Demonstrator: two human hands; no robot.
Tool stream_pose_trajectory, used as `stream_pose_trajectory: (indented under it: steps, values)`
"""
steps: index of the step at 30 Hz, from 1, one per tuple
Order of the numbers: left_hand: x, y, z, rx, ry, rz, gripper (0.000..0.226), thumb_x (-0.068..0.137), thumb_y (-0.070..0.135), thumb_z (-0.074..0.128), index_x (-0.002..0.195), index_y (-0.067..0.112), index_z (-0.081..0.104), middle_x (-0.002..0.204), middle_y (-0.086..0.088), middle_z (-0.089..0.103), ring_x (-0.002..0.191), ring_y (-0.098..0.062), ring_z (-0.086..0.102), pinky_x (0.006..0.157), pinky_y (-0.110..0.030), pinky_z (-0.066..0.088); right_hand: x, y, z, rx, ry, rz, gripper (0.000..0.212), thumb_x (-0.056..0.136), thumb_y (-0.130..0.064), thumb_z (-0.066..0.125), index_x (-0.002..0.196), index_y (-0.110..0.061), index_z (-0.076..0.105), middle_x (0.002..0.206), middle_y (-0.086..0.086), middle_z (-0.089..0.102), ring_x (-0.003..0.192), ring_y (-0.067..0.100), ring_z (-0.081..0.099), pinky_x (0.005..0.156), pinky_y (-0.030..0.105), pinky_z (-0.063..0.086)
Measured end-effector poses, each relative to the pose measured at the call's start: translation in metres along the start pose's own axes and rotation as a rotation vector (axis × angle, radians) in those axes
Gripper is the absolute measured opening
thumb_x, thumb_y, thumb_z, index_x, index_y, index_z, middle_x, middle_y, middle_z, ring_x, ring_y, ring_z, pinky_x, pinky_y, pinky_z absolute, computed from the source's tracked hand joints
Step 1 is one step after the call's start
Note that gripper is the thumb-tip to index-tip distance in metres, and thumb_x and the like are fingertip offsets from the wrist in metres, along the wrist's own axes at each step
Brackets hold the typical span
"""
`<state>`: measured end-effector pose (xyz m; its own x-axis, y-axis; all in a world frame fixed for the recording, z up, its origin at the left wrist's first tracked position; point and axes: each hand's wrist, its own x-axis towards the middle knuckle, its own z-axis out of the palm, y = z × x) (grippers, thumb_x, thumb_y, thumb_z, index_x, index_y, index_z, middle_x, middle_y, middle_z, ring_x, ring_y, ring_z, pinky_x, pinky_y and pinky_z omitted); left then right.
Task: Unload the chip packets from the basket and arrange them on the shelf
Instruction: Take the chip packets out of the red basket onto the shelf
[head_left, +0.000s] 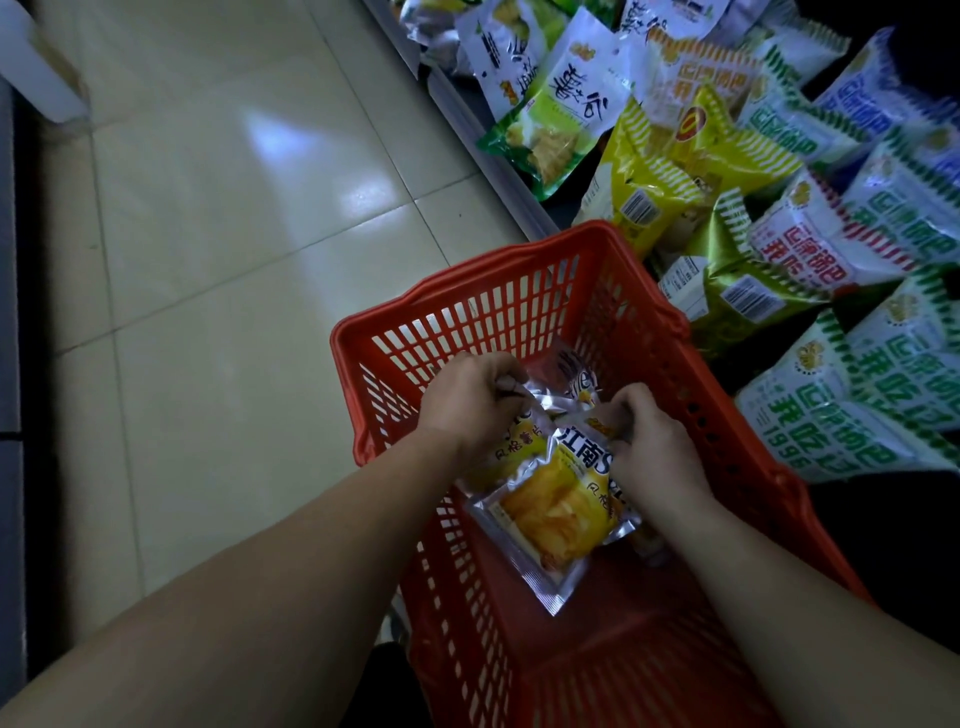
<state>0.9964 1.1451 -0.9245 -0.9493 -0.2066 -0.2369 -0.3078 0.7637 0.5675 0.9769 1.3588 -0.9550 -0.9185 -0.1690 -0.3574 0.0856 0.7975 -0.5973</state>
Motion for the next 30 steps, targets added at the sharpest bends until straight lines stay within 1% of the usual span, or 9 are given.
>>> stream_pose_trajectory:
  steps: [4, 11, 13, 16, 18, 19, 22, 26, 30]
  values:
    - [-0.003, 0.015, -0.016, -0.009, -0.001, 0.042, 0.024, 0.090, 0.022, 0.075, 0.114, 0.026, 0.072, 0.107, 0.010, 0.072, 0.092, -0.007, 0.061, 0.075, -0.029, 0.051, -0.014, -0.008, -0.016, -0.015, 0.015, -0.055, 0.043, 0.082, 0.005, 0.058, 0.097, -0.033, 0.043, 0.095, -0.003, 0.062, 0.084, 0.028, 0.061, 0.068, 0.048, 0.055]
    - [-0.036, 0.073, -0.083, 0.051, 0.081, 0.226, 0.021, 0.088, 0.025, 0.076, 0.108, 0.031, 0.074, 0.098, 0.011, 0.074, 0.095, -0.014, 0.066, 0.079, -0.036, 0.057, -0.071, -0.046, -0.088, -0.128, 0.098, -0.194, 0.051, 0.088, -0.005, 0.059, 0.119, -0.042, 0.044, 0.099, 0.000, 0.058, 0.081, 0.030, 0.060, 0.063, 0.046, 0.054]
    - [-0.056, 0.094, -0.101, 0.046, 0.137, 0.304, 0.022, 0.085, 0.024, 0.078, 0.105, 0.031, 0.075, 0.091, 0.015, 0.074, 0.094, -0.013, 0.066, 0.077, -0.031, 0.054, -0.094, -0.056, -0.116, -0.162, 0.120, -0.218, 0.050, 0.090, -0.008, 0.060, 0.120, -0.043, 0.041, 0.099, 0.001, 0.057, 0.081, 0.031, 0.059, 0.064, 0.046, 0.054]
    - [-0.095, 0.126, -0.120, 0.031, 0.227, 0.412, 0.023, 0.080, 0.025, 0.083, 0.100, 0.032, 0.076, 0.084, 0.014, 0.066, 0.090, -0.013, 0.065, 0.072, -0.027, 0.047, -0.138, -0.063, -0.163, -0.202, 0.179, -0.279, 0.045, 0.093, -0.013, 0.059, 0.121, -0.043, 0.040, 0.105, 0.001, 0.060, 0.084, 0.034, 0.061, 0.067, 0.046, 0.054]
    - [-0.122, 0.146, -0.126, -0.019, 0.233, 0.422, 0.025, 0.080, 0.030, 0.084, 0.103, 0.032, 0.076, 0.085, 0.018, 0.057, 0.095, -0.017, 0.061, 0.075, -0.027, 0.044, -0.173, -0.061, -0.195, -0.227, 0.209, -0.311, 0.047, 0.095, -0.014, 0.058, 0.125, -0.045, 0.038, 0.110, -0.002, 0.061, 0.084, 0.030, 0.061, 0.066, 0.044, 0.054]
    - [-0.134, 0.157, -0.126, -0.056, 0.214, 0.435, 0.027, 0.080, 0.032, 0.084, 0.105, 0.033, 0.076, 0.087, 0.020, 0.055, 0.096, -0.016, 0.060, 0.078, -0.028, 0.045, -0.191, -0.058, -0.210, -0.234, 0.215, -0.320, 0.050, 0.096, -0.013, 0.057, 0.126, -0.047, 0.036, 0.111, -0.005, 0.060, 0.084, 0.027, 0.060, 0.066, 0.043, 0.053]
    - [-0.164, 0.195, -0.119, -0.164, 0.085, 0.487, 0.029, 0.081, 0.043, 0.080, 0.109, 0.044, 0.070, 0.095, 0.014, 0.069, 0.090, -0.008, 0.069, 0.077, -0.036, 0.060, -0.248, -0.037, -0.249, -0.241, 0.268, -0.301, 0.057, 0.097, -0.014, 0.059, 0.129, -0.051, 0.031, 0.114, -0.011, 0.059, 0.093, 0.025, 0.061, 0.070, 0.040, 0.051]
    - [-0.202, 0.258, -0.088, -0.323, -0.121, 0.528, 0.026, 0.087, 0.026, 0.081, 0.104, 0.041, 0.069, 0.097, 0.008, 0.076, 0.080, -0.003, 0.073, 0.070, -0.041, 0.064, -0.310, 0.014, -0.289, -0.321, 0.355, -0.201, 0.061, 0.098, -0.020, 0.059, 0.140, -0.051, 0.026, 0.122, -0.002, 0.065, 0.098, 0.027, 0.065, 0.069, 0.035, 0.048]
    - [-0.229, 0.311, -0.033, -0.361, -0.288, 0.546, 0.028, 0.088, 0.028, 0.080, 0.109, 0.043, 0.068, 0.104, 0.007, 0.075, 0.082, -0.002, 0.072, 0.070, -0.040, 0.063, -0.356, 0.075, -0.314, -0.362, 0.407, -0.076, 0.061, 0.100, -0.022, 0.057, 0.143, -0.050, 0.025, 0.129, -0.004, 0.066, 0.101, 0.025, 0.065, 0.069, 0.033, 0.048]
